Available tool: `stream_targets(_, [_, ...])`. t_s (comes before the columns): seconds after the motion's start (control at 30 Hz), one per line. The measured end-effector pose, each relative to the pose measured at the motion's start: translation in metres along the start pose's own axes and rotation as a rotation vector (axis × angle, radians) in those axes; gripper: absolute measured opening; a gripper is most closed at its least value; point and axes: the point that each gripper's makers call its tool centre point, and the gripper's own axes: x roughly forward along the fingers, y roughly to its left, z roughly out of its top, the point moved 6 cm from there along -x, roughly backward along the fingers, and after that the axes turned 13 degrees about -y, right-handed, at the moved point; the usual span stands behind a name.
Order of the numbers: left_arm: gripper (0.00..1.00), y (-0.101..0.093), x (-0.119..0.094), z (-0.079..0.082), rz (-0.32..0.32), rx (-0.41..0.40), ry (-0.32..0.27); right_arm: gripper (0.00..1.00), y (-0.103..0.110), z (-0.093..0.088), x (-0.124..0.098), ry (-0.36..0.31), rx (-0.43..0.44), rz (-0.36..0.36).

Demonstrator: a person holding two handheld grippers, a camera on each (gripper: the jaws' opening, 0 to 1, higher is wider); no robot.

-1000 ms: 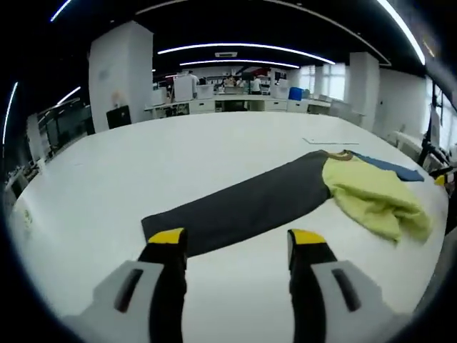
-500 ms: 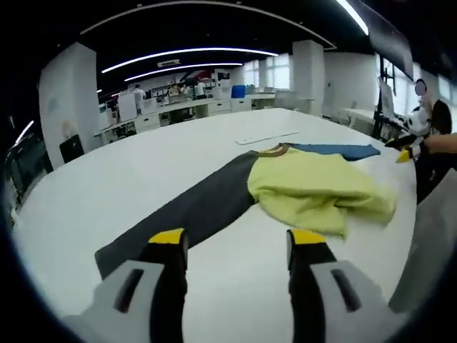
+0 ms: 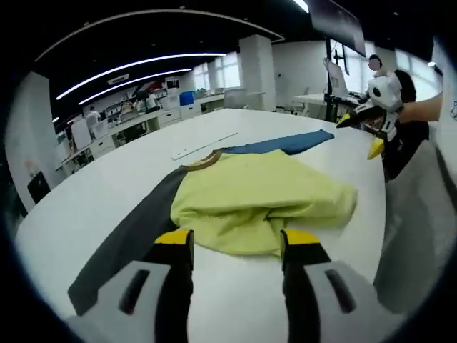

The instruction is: Fold the garment on the visible template until the final outline fits inside the template.

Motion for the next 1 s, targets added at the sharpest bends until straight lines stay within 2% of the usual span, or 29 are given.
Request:
stream_targets(0.1, [0.41, -0.013, 0.009, -0.006, -0.055, 0.04, 0.04, 0.72, 0.019, 0.002, 0.01, 0.036, -0.119, 0.072])
stream_targets(0.2, [0.37, -0.021, 0.018, -0.012, -0.084, 0.065, 0.072, 0.66, 0.041, 0.002, 0.023, 0.085, -0.268, 0.155])
stream_targets(0.23, [0.36, -0.024, 0.022, -0.011, -0.087, 0.059, 0.073, 0.62, 0.045, 0.001, 0.027, 0.094, -0.306, 0.168])
stream_targets(0.27, [0.35, -0.025, 0.024, -0.016, -0.1, 0.077, 0.104, 0.57, 0.051, -0.001, 0.03, 0.104, -0.327, 0.192])
stream_targets(0.5, [0.27, -0.033, 0.036, -0.022, -0.124, 0.126, 0.145, 0.28, 0.067, -0.003, 0.044, 0.116, -0.369, 0.235])
stream_targets(0.67, [0.25, -0.039, 0.038, -0.028, -0.129, 0.096, 0.156, 0.1, 0.071, -0.004, 0.05, 0.111, -0.415, 0.257])
stream_targets(0.8, [0.24, -0.045, 0.035, -0.031, -0.122, 0.073, 0.157, 0.13, 0.077, -0.01, 0.059, 0.13, -0.399, 0.3])
stream_targets(0.9, [0.24, -0.044, 0.031, -0.034, -0.111, 0.054, 0.153, 0.16, 0.079, -0.013, 0.065, 0.14, -0.437, 0.319])
stream_targets(0.93, [0.24, -0.044, 0.03, -0.034, -0.108, 0.052, 0.152, 0.13, 0.079, -0.014, 0.066, 0.141, -0.436, 0.319])
stream_targets(1.0, [0.24, -0.045, 0.028, -0.035, -0.102, 0.043, 0.15, 0.02, 0.076, -0.017, 0.071, 0.155, -0.446, 0.312])
